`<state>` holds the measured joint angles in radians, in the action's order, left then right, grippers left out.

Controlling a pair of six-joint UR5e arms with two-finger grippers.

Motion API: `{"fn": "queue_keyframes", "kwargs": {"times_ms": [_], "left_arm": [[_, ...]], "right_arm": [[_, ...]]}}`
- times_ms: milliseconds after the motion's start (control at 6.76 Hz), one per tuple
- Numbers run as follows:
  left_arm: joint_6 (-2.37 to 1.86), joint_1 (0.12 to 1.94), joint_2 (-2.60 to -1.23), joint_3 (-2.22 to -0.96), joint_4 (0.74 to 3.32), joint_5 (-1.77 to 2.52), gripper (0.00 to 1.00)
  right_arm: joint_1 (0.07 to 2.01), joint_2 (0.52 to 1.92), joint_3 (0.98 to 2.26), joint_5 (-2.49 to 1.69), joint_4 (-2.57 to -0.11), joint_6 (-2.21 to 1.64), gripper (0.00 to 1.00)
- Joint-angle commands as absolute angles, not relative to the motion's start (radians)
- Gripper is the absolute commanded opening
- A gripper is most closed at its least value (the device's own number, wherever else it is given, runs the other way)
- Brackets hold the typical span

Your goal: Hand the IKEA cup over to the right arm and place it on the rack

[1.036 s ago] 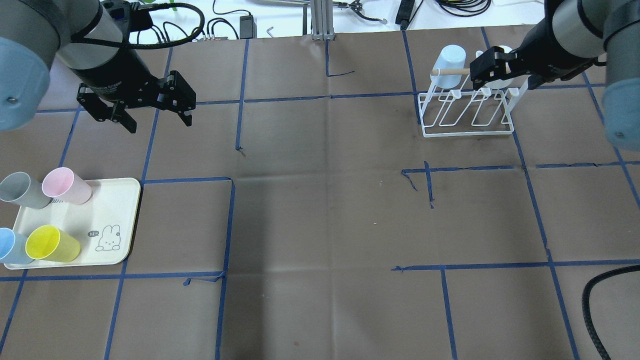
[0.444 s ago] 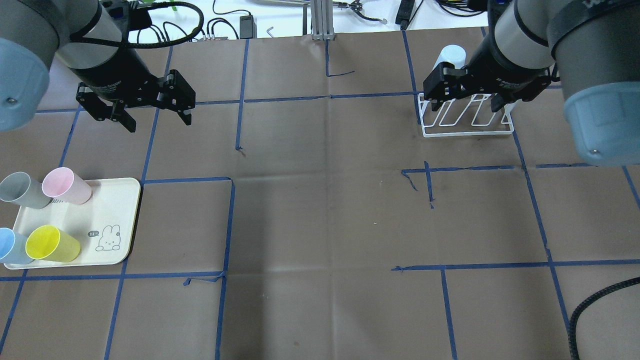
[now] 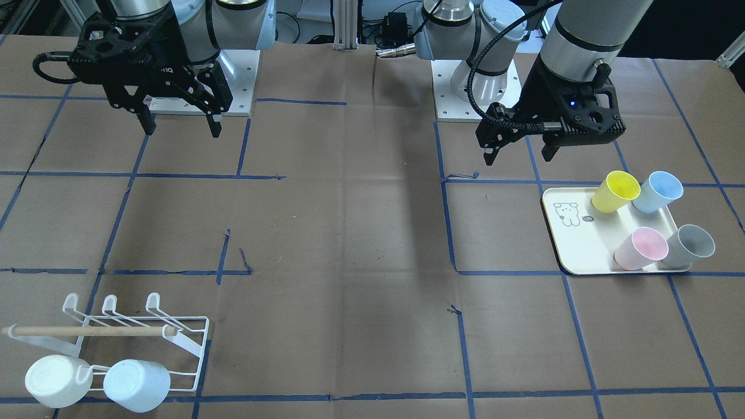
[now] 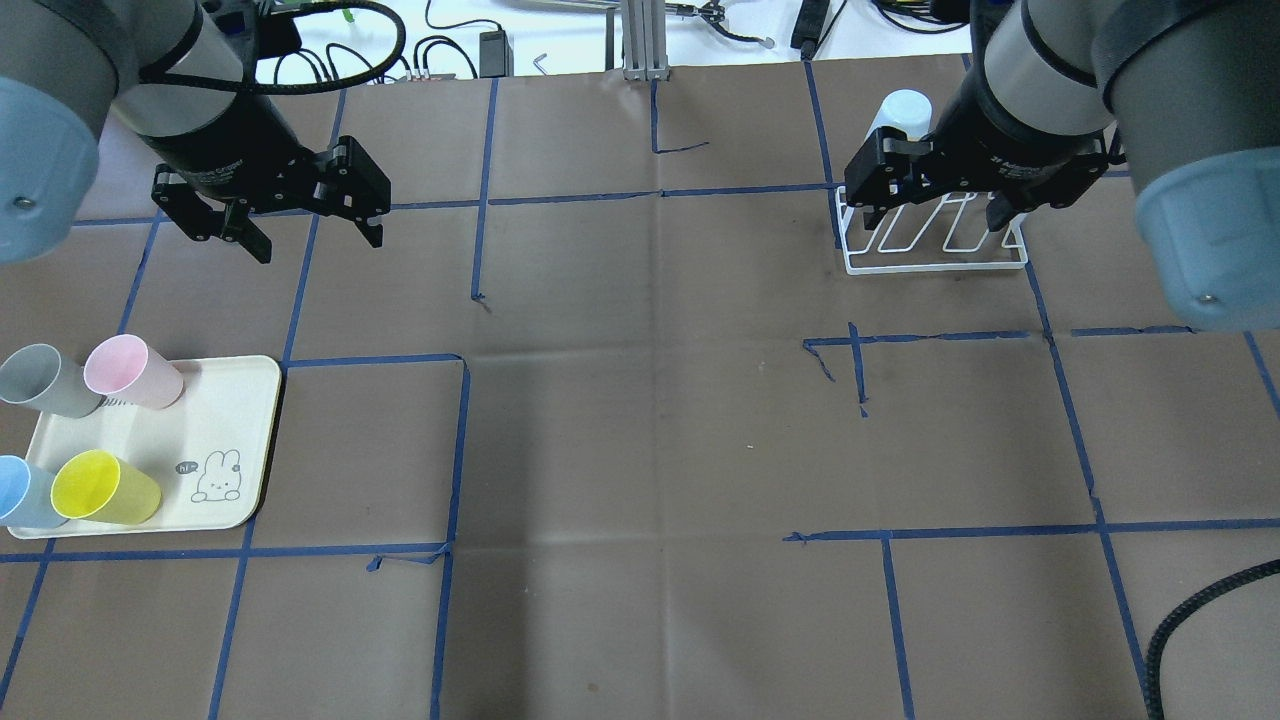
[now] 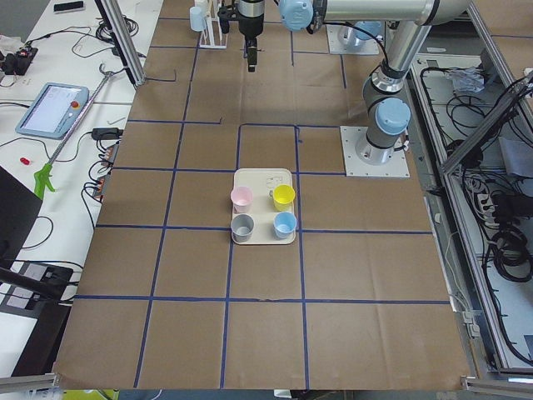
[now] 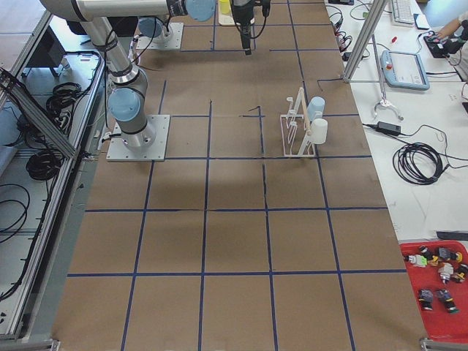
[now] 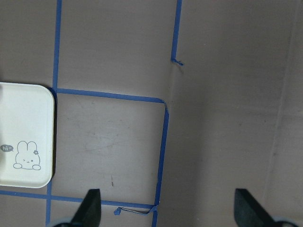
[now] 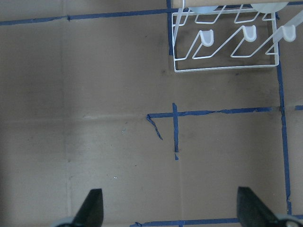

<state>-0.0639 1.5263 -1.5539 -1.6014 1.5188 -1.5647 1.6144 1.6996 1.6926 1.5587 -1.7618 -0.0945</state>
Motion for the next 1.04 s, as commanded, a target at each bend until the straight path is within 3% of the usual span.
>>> {"fn": "queue_keyframes", "kwargs": {"times_ms": [0, 888], "left_arm": [[-0.06, 1.526, -1.555, -1.601, 1.519, -1.565, 0.99], [-0.043, 1.526, -1.56, -1.6, 1.517, -1.582, 0.99]], "right_arm": [[1.615, 1.7, 1.697, 1.562, -1.752, -0.094, 1.0], [1.615, 1.7, 1.698, 1.562, -1.75, -0.094, 1.0]]}}
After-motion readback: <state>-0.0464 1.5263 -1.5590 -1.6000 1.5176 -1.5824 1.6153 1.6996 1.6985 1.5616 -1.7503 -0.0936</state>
